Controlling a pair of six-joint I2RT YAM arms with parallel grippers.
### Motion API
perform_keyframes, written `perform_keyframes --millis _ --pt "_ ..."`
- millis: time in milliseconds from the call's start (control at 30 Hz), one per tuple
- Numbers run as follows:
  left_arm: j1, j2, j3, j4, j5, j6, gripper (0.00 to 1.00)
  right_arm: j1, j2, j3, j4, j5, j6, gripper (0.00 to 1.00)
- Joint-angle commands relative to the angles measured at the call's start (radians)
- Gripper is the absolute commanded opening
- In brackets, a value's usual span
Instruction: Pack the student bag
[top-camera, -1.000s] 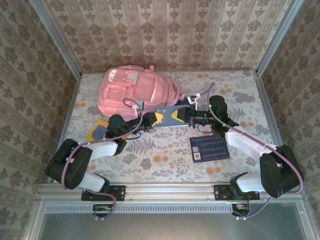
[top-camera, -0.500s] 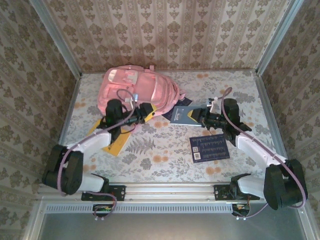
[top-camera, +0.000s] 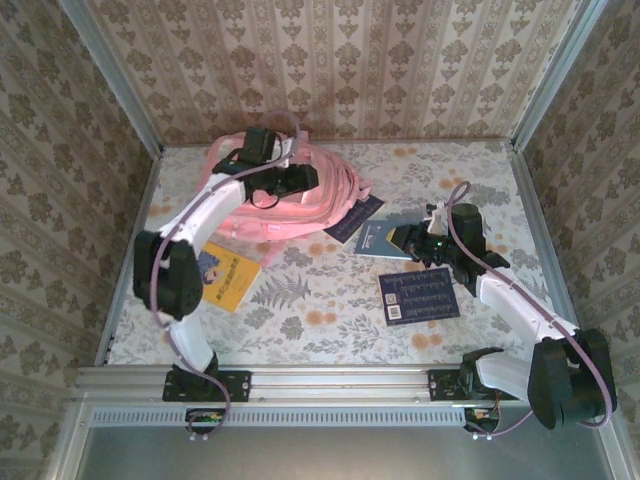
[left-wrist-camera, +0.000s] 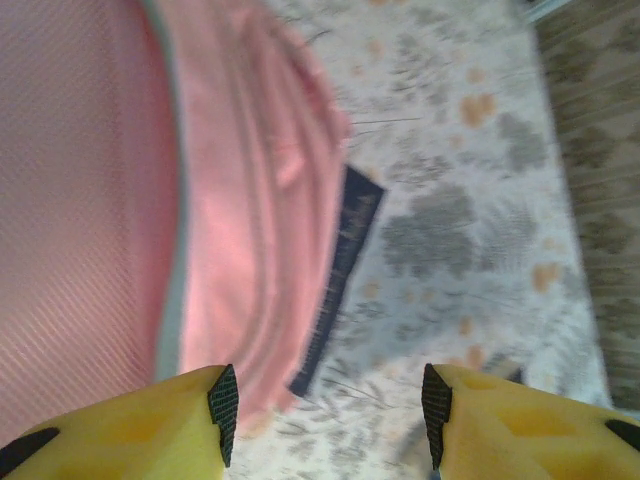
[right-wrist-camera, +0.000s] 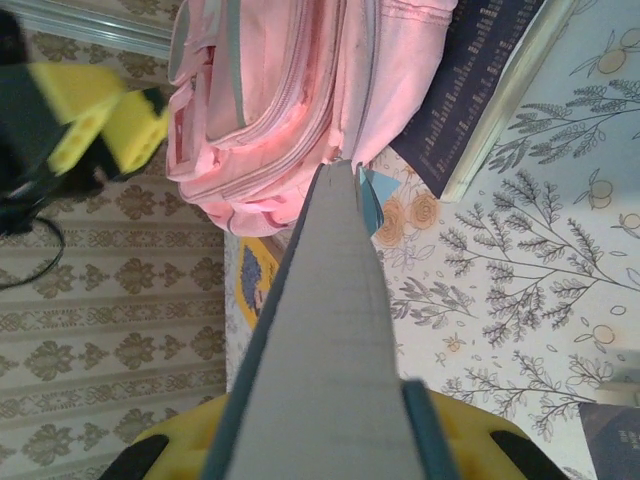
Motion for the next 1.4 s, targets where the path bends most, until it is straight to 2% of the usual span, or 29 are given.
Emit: perform_keyframes --millis 0,267,533,733,1000,1067,1167,1233,1267,1367 --pt "0.018 0.077 0.141 -0.122 -0.066 0.080 0.54 -0.005 0.002 0.000 -0.012 0.011 -0.069 0.00" --pt "0.027 0.280 0.348 -0.145 -0.074 0.080 0.52 -0.004 0.008 -0.022 0.000 0.003 -0.089 0.00" --pt "0.027 0.375 0.388 -0.085 0.008 0.026 0.45 -0.013 0.017 -0.003 -0.031 0.008 -0.121 0.00" --pt "0.019 0.406 0.402 -0.058 0.036 0.009 0.35 -0.019 0.029 -0.011 -0.019 0.002 -0.116 0.00" --pt "0.001 0.444 0.448 -0.094 -0.007 0.032 0.20 -0.020 0.042 -0.012 0.000 -0.006 -0.094 0.00" --pt "-0.004 0.451 0.456 -0.105 -0.024 0.042 0.20 -0.021 0.039 -0.011 0.000 -0.006 -0.094 0.00" --pt "-0.010 0.474 0.485 -0.152 -0.069 0.053 0.32 -0.024 0.034 -0.009 -0.005 -0.003 -0.094 0.00" --pt "-0.016 0.484 0.501 -0.181 -0.114 0.068 0.31 -0.025 0.034 -0.008 -0.003 -0.003 -0.091 0.00" --pt "-0.022 0.489 0.510 -0.195 -0.143 0.078 0.30 -0.026 0.034 -0.006 -0.001 -0.005 -0.088 0.00" --pt "-0.030 0.503 0.550 -0.246 -0.200 0.108 0.16 -0.025 0.029 -0.007 0.003 -0.010 -0.082 0.00"
